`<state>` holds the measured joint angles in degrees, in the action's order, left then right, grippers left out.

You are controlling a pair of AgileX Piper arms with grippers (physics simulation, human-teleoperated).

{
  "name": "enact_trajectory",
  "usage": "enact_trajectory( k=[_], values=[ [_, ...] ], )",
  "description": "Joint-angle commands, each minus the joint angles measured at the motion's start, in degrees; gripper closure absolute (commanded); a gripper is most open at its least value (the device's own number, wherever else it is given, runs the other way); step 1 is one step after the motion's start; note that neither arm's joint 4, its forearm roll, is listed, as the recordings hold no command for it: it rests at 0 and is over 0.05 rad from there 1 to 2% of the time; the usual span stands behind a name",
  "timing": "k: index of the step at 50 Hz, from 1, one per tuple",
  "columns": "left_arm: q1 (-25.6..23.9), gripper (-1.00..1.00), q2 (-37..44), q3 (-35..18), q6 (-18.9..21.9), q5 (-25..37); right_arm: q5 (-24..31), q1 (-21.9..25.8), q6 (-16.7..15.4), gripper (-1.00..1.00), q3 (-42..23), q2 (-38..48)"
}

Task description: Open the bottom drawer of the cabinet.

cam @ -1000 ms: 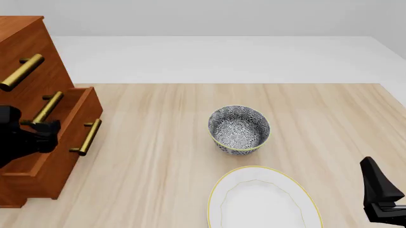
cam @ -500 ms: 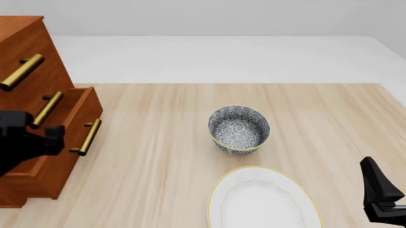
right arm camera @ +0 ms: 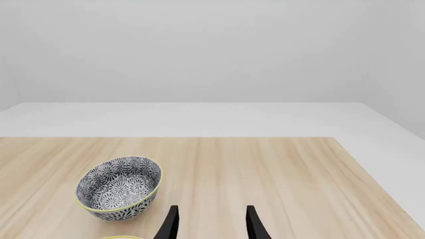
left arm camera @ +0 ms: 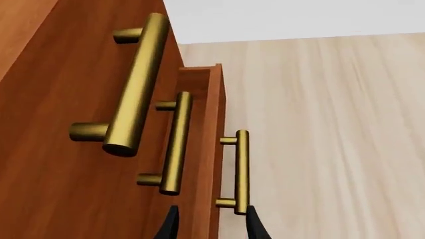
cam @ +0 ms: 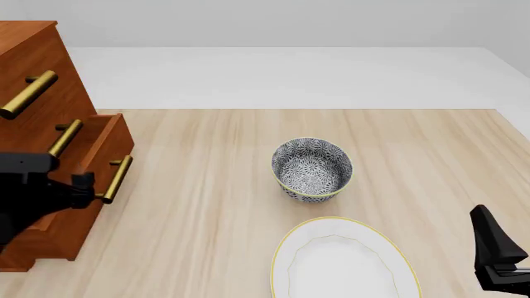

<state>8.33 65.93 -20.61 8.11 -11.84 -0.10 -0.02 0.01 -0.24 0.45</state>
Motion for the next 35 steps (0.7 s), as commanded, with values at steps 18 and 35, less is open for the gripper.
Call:
enact_trajectory(
  k=[18,35],
  values=[
    [1.42,-1.0,8.97,0.33,0.24,-6.16,0.0,-0.01,0.02,-1.0,0.0,0.01],
    [1.19,-1.0,14.83,0.52,0.05,-9.88,0.0,0.0,0.0,-1.0,0.0,0.0]
  ],
)
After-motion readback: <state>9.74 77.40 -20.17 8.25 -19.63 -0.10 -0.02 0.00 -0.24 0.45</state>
